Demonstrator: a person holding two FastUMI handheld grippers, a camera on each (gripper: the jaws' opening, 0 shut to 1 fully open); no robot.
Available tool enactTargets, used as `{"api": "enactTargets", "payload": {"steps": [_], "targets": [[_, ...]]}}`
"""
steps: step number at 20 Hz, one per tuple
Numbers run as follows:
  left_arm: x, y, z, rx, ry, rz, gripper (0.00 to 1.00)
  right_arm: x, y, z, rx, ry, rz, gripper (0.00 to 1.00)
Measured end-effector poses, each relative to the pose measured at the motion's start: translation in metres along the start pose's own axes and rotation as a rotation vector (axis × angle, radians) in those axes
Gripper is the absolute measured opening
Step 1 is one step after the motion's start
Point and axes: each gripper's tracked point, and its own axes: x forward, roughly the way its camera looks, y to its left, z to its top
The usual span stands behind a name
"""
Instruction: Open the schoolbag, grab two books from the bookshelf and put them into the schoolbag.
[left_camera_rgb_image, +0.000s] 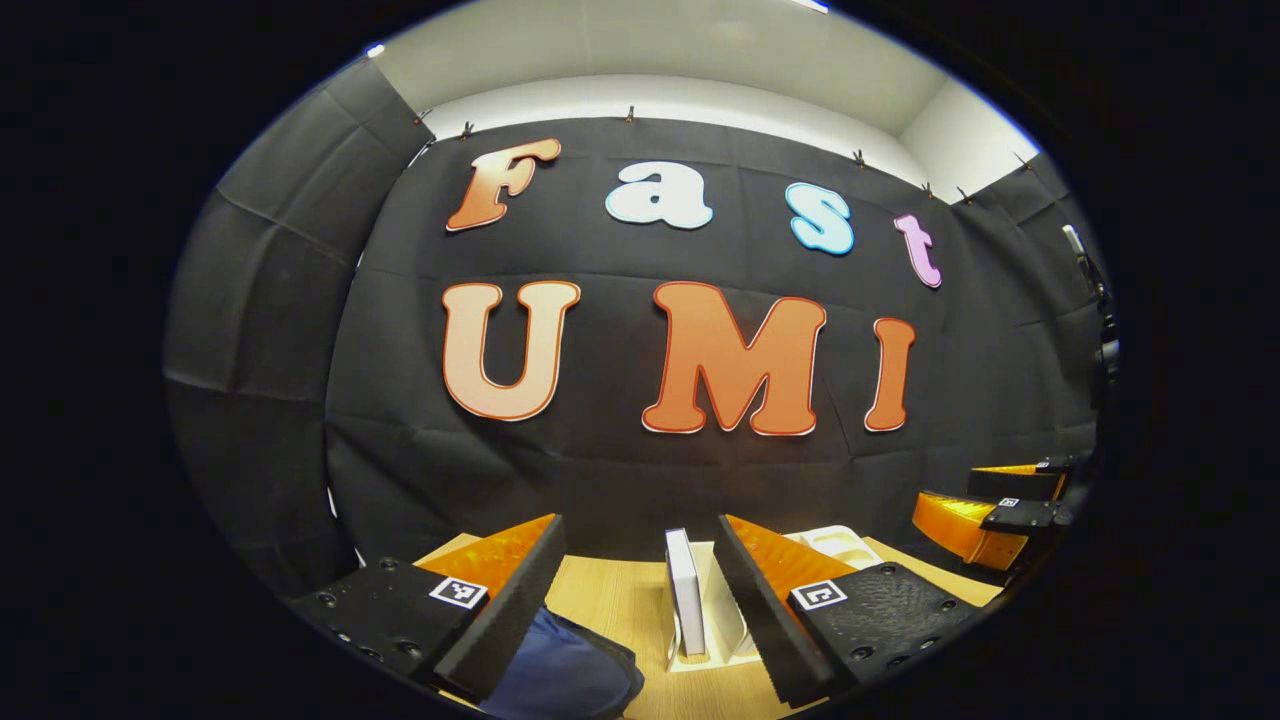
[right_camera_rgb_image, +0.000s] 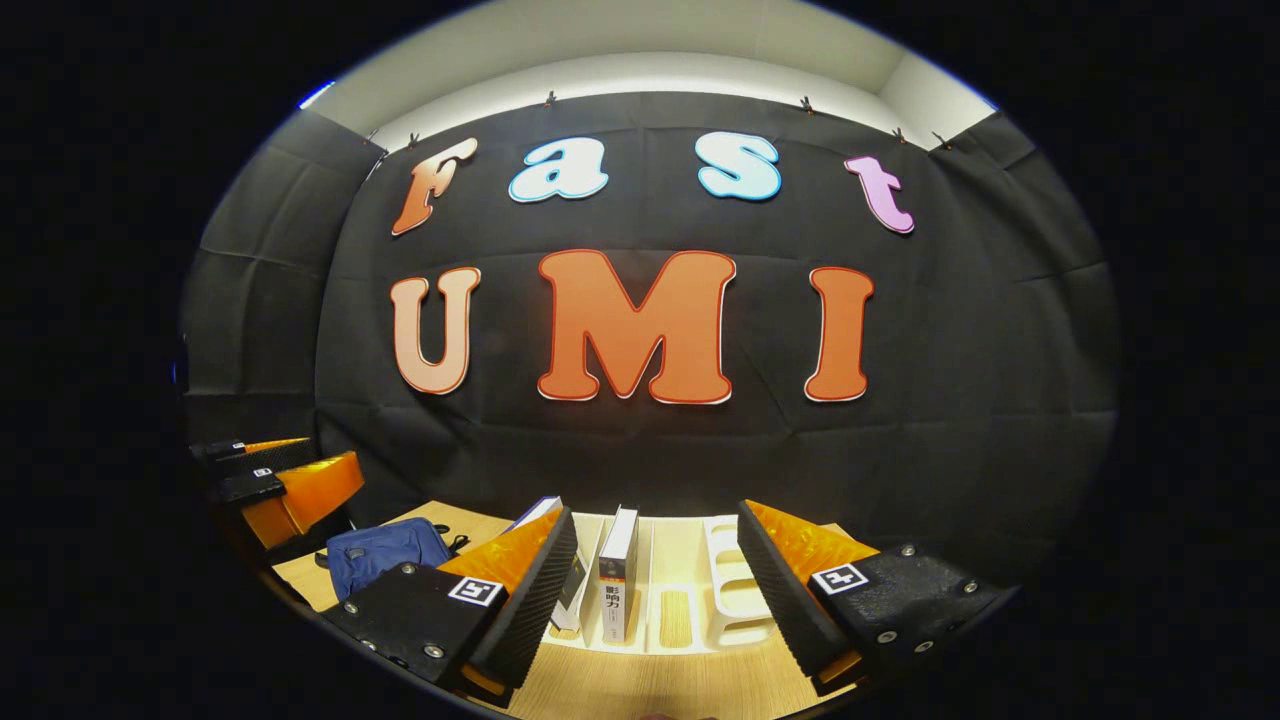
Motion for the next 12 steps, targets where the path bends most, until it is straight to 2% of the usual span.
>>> {"api": "enactTargets", "payload": {"steps": [5,12], "targets": [[-0.004,0.01,-0.004,-0.002,0.007,0.015,0.94,-0.001,0.001,-0.005,-0.001,0.006,-0.002,0.96],[-0.002,0.007,-0.025,0.022,0.06,-0.018,0.93,0.0,0.0,-0.01,-0.006,0.016,-0.005,0.96]]}}
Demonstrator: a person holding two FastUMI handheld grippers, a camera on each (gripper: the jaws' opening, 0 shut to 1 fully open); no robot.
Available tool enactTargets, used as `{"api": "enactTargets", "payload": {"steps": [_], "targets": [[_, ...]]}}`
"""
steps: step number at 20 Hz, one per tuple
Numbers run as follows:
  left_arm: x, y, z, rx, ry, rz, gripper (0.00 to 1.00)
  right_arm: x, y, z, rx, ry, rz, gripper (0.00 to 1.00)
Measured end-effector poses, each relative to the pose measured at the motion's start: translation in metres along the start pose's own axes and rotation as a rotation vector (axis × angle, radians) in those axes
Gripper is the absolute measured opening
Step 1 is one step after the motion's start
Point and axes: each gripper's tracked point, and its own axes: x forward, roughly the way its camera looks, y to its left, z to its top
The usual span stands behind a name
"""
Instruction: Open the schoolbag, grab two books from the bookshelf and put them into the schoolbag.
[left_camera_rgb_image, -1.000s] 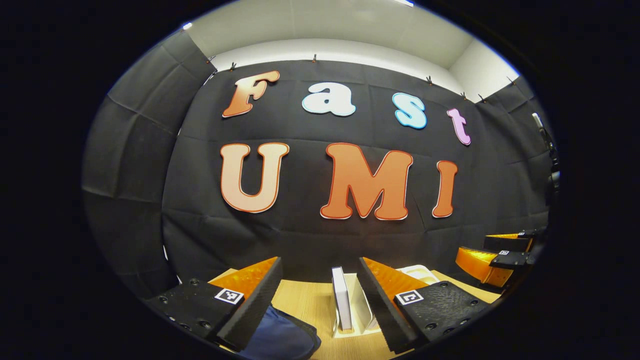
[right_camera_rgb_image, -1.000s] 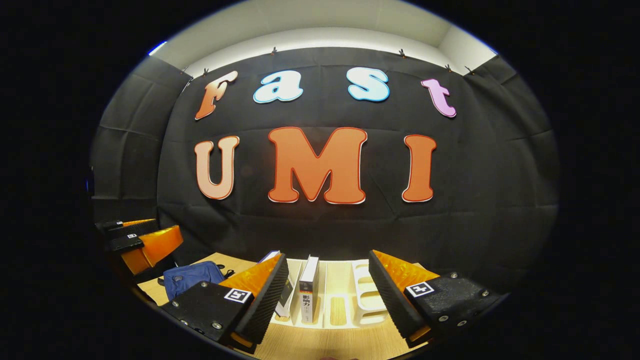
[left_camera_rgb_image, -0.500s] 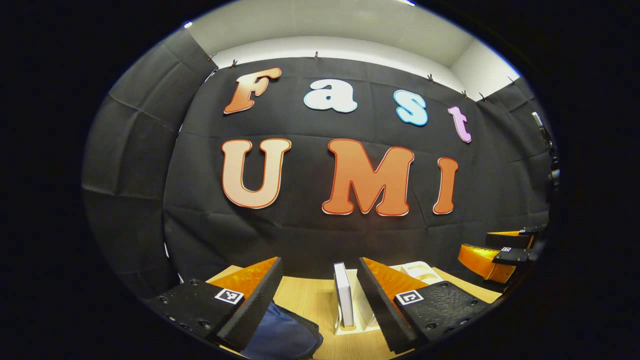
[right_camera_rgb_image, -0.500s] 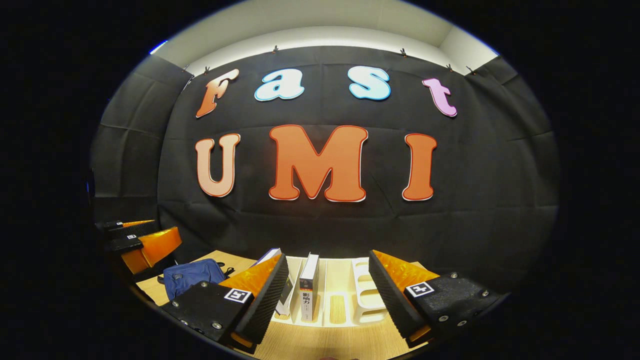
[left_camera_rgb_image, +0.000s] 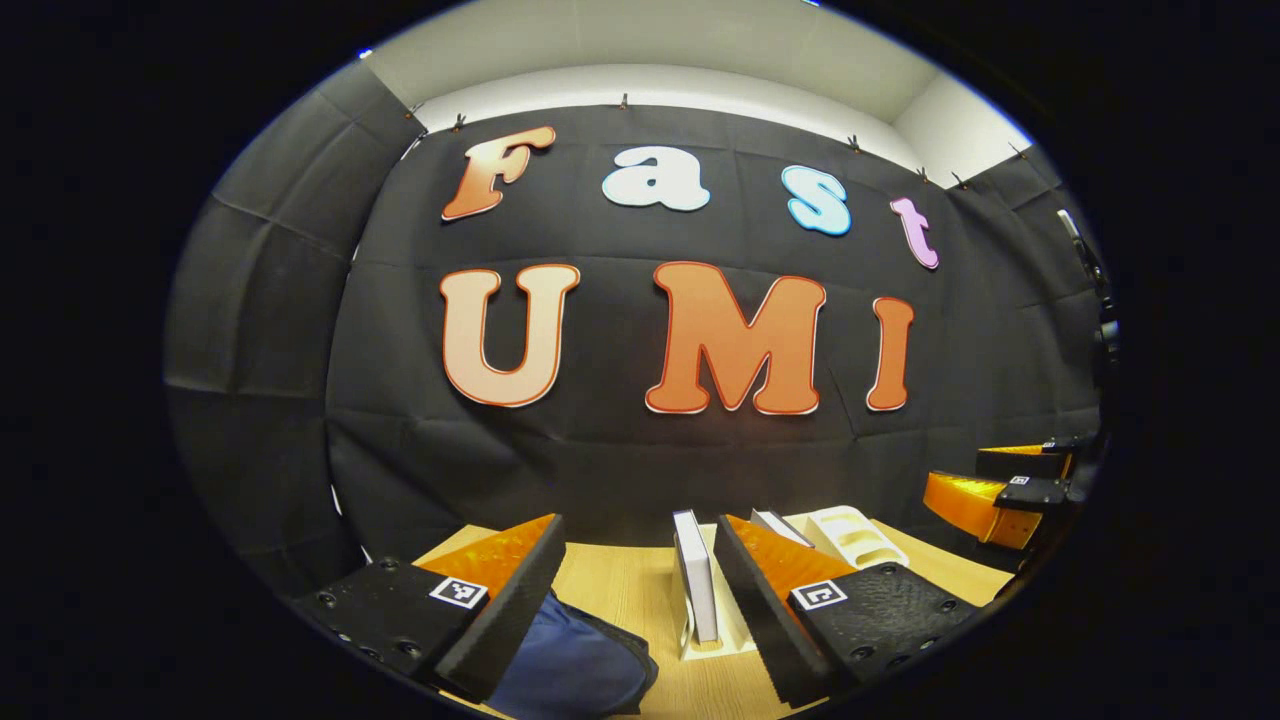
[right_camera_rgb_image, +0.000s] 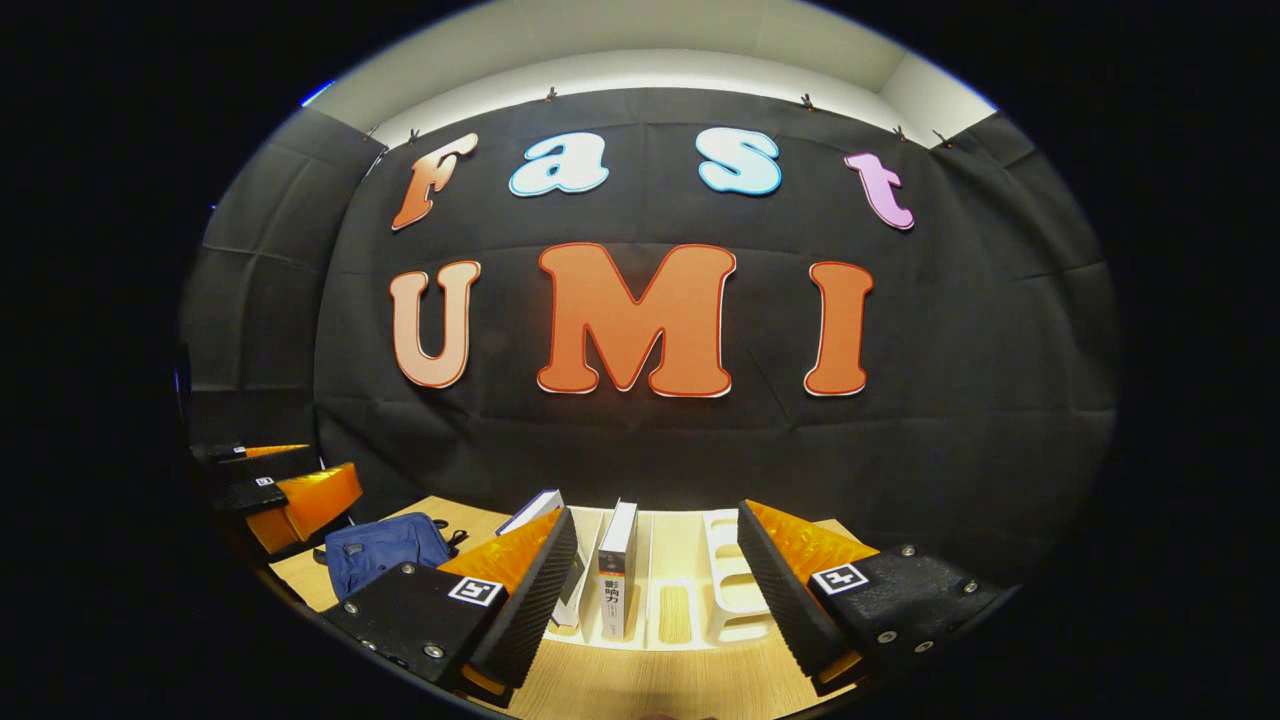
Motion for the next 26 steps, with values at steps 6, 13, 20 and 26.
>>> {"api": "enactTargets", "payload": {"steps": [6,13,20,26], "targets": [[0.005,0.009,-0.038,0.08,0.108,-0.021,0.94,0.002,-0.008,-0.008,0.006,0.015,-0.017,0.96],[0.008,0.014,-0.097,0.275,0.249,-0.043,0.94,0.006,-0.024,-0.019,0.015,0.035,-0.047,0.96],[0.006,0.009,-0.173,0.567,0.413,-0.078,0.95,0.01,-0.061,-0.031,0.022,0.052,-0.127,0.96],[0.001,0.009,-0.233,0.768,0.579,-0.099,0.96,0.006,-0.104,-0.048,0.029,0.08,-0.225,0.96]]}}
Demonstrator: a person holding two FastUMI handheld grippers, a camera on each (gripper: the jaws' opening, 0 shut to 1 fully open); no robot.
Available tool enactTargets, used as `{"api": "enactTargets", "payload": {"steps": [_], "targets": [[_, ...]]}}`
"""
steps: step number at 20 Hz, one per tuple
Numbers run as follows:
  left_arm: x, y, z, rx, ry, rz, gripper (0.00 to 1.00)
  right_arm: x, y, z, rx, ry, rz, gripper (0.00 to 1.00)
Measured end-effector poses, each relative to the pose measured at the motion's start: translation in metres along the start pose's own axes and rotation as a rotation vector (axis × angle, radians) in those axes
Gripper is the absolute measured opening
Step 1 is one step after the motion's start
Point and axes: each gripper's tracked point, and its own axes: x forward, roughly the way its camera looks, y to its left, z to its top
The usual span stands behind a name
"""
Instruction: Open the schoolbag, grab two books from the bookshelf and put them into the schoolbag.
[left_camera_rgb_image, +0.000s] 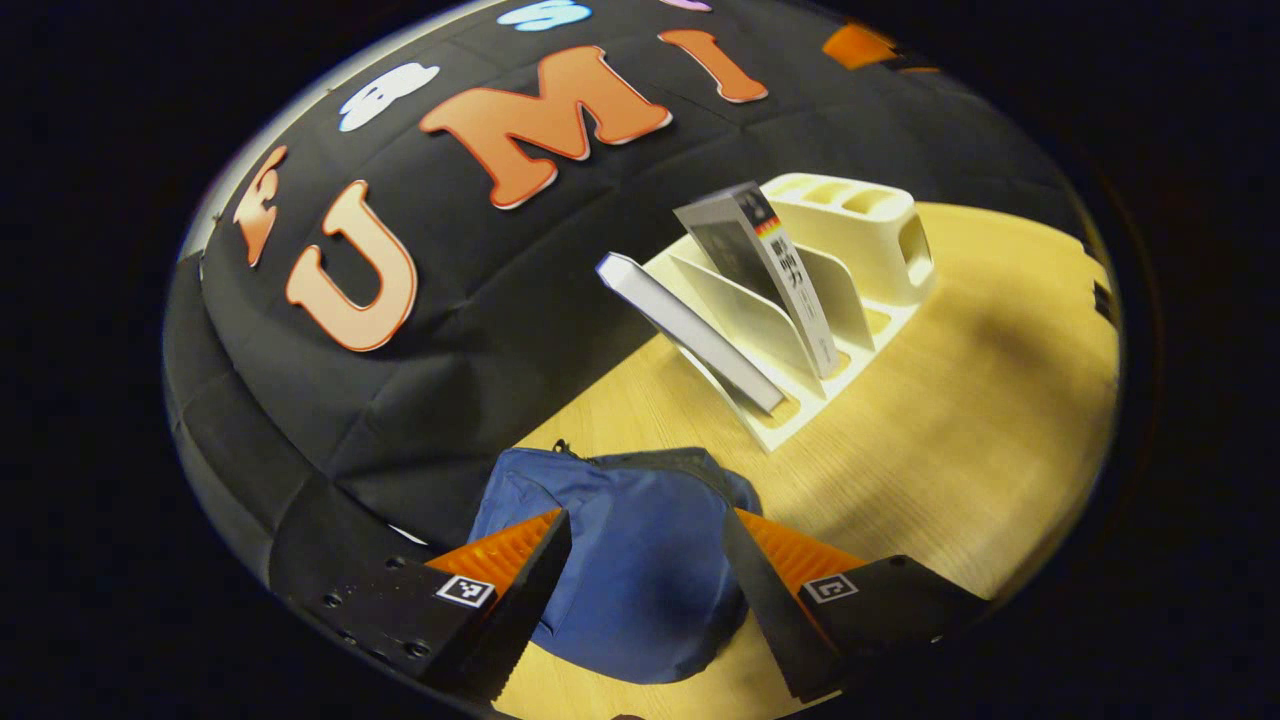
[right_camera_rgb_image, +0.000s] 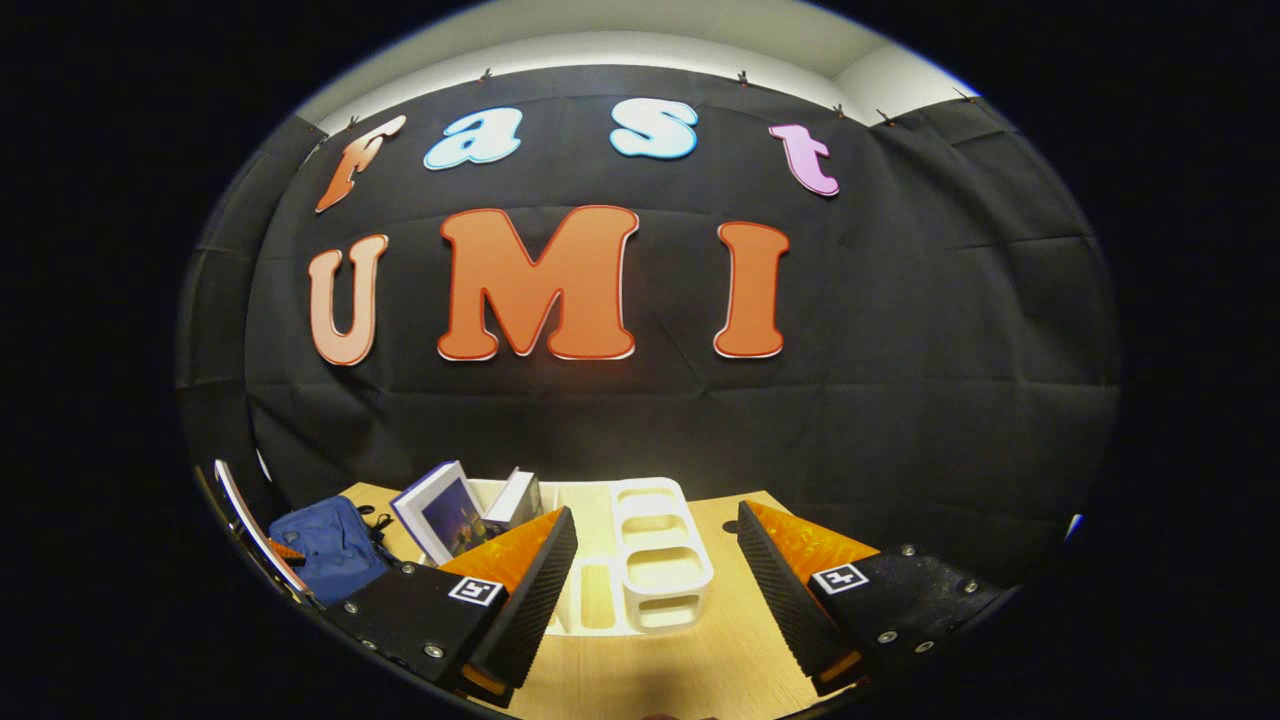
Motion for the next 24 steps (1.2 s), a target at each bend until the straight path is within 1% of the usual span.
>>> {"api": "enactTargets", "payload": {"steps": [2,5,9,12,16,18,19,20,22,23,24], "targets": [[0.005,-0.014,-0.012,0.075,0.073,-0.008,0.96,0.001,-0.014,-0.007,-0.001,0.014,-0.032,0.96],[0.021,-0.028,-0.027,0.166,0.136,-0.004,0.97,0.002,-0.031,-0.016,0.002,0.035,-0.069,0.96],[0.034,-0.036,-0.047,0.209,0.207,-0.008,0.97,0.004,-0.044,-0.024,0.003,0.054,-0.094,0.96],[0.046,-0.033,-0.061,0.244,0.257,0.022,0.97,0.006,-0.047,-0.027,-0.002,0.06,-0.1,0.96],[0.051,-0.027,-0.073,0.249,0.309,0.057,0.95,0.006,-0.048,-0.03,-0.009,0.067,-0.099,0.96],[0.054,-0.023,-0.072,0.261,0.314,0.075,0.82,0.006,-0.046,-0.03,-0.012,0.065,-0.097,0.96],[0.055,-0.024,-0.073,0.262,0.32,0.073,0.73,0.007,-0.047,-0.03,-0.014,0.065,-0.096,0.97],[0.056,-0.025,-0.074,0.261,0.32,0.072,0.77,0.007,-0.046,-0.03,-0.014,0.066,-0.096,0.96],[0.056,-0.027,-0.074,0.264,0.323,0.065,0.45,0.006,-0.045,-0.031,-0.015,0.07,-0.094,0.96],[0.058,-0.028,-0.074,0.264,0.326,0.064,0.36,0.006,-0.045,-0.031,-0.016,0.069,-0.093,0.96],[0.056,-0.026,-0.074,0.263,0.328,0.067,0.32,0.005,-0.044,-0.031,-0.019,0.068,-0.092,0.97]]}}
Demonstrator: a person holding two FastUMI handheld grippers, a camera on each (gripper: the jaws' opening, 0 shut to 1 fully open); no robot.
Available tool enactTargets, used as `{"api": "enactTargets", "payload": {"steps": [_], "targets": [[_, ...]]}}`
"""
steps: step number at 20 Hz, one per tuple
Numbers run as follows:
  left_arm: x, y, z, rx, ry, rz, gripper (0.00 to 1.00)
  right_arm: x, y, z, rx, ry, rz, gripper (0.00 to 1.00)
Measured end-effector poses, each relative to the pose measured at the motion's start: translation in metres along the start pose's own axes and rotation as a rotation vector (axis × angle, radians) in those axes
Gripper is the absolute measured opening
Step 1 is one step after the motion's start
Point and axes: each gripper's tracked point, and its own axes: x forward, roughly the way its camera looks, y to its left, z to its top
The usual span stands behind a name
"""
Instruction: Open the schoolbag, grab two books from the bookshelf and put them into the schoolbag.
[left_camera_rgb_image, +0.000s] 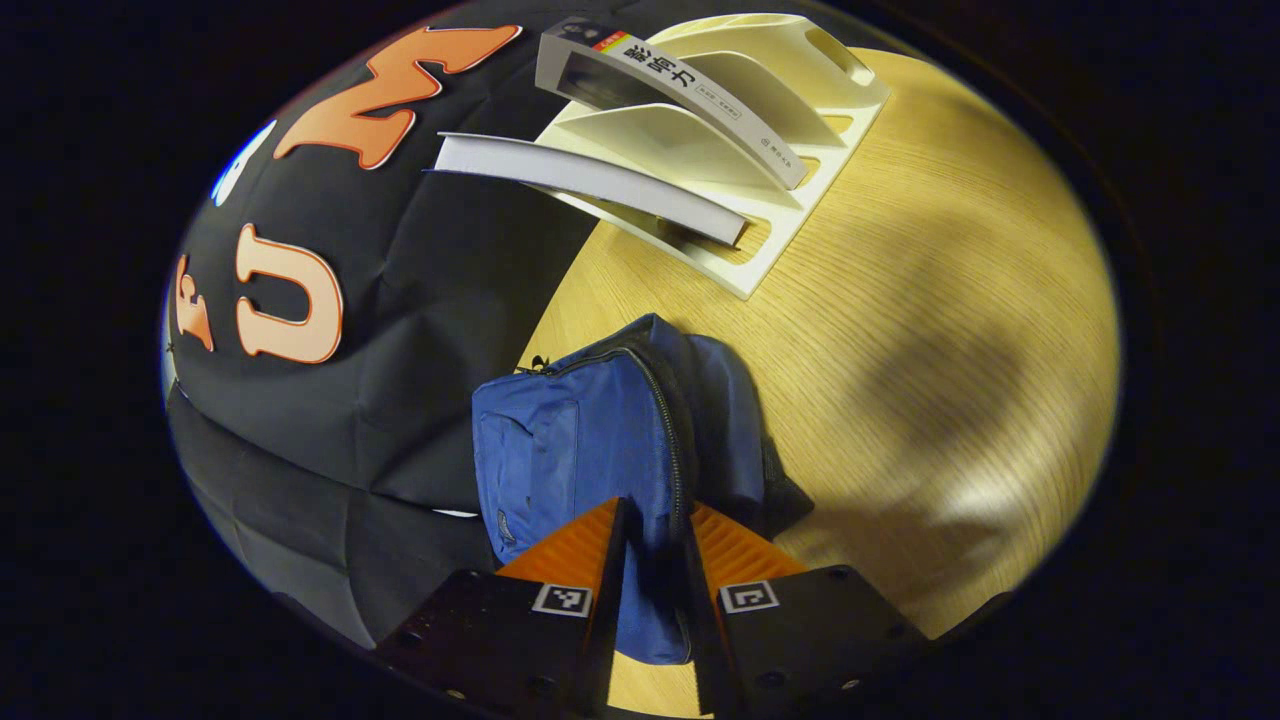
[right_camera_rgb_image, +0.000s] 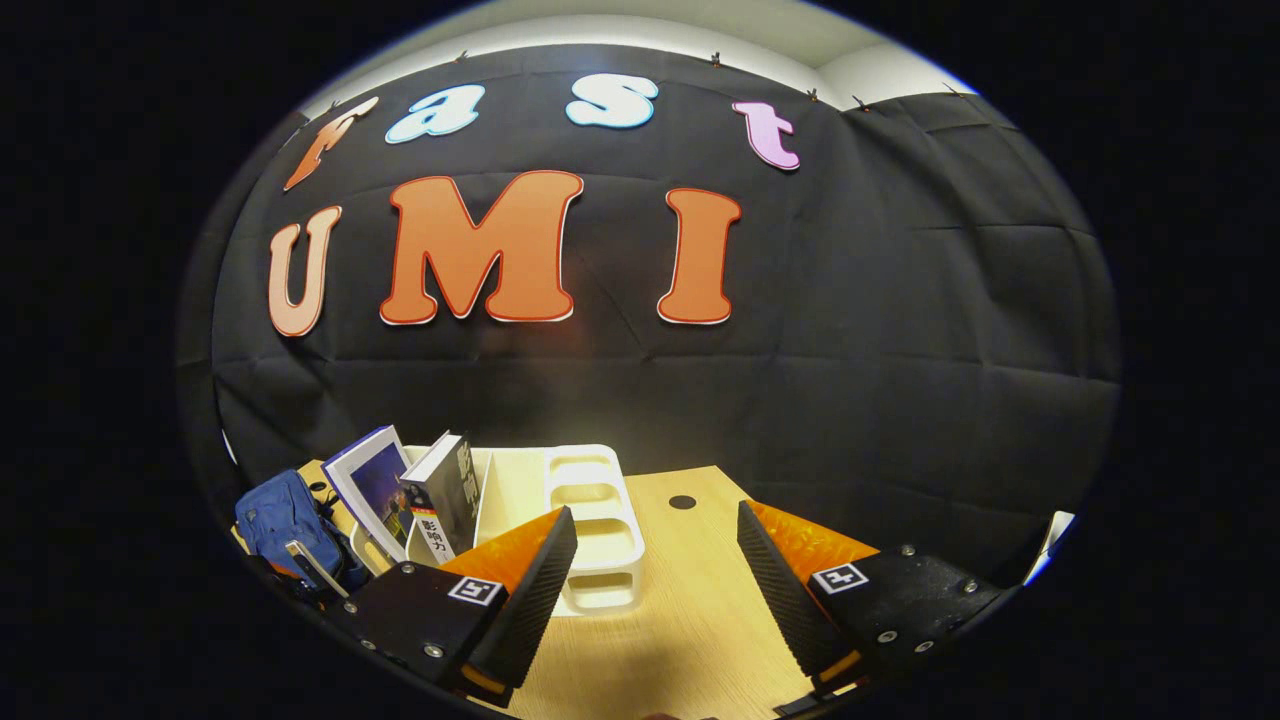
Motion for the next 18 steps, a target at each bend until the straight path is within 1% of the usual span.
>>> {"api": "enactTargets", "payload": {"steps": [1,3,6,11,14,16,18], "targets": [[0.002,0.003,0.001,-0.006,-0.003,0.003,0.21,0.001,0.0,0.0,-0.002,-0.001,0.001,0.97],[0.0,0.009,0.001,-0.039,0.0,0.003,0.13,0.001,0.001,0.001,-0.006,-0.001,0.002,0.96],[-0.004,0.018,0.0,-0.099,0.013,-0.024,0.06,0.002,0.005,0.002,-0.006,-0.001,0.007,0.97],[-0.01,0.041,0.006,-0.186,0.0,-0.072,0.02,0.001,0.02,0.008,-0.02,-0.014,0.032,0.96],[-0.018,0.059,0.006,-0.256,-0.013,-0.119,0.02,0.001,0.033,0.012,-0.027,-0.02,0.06,0.96],[-0.021,0.075,0.007,-0.312,-0.022,-0.155,0.01,0.001,0.048,0.017,-0.026,-0.02,0.088,0.96],[-0.025,0.088,0.007,-0.366,-0.037,-0.199,0.0,0.003,0.069,0.021,-0.033,-0.02,0.134,0.96]]}}
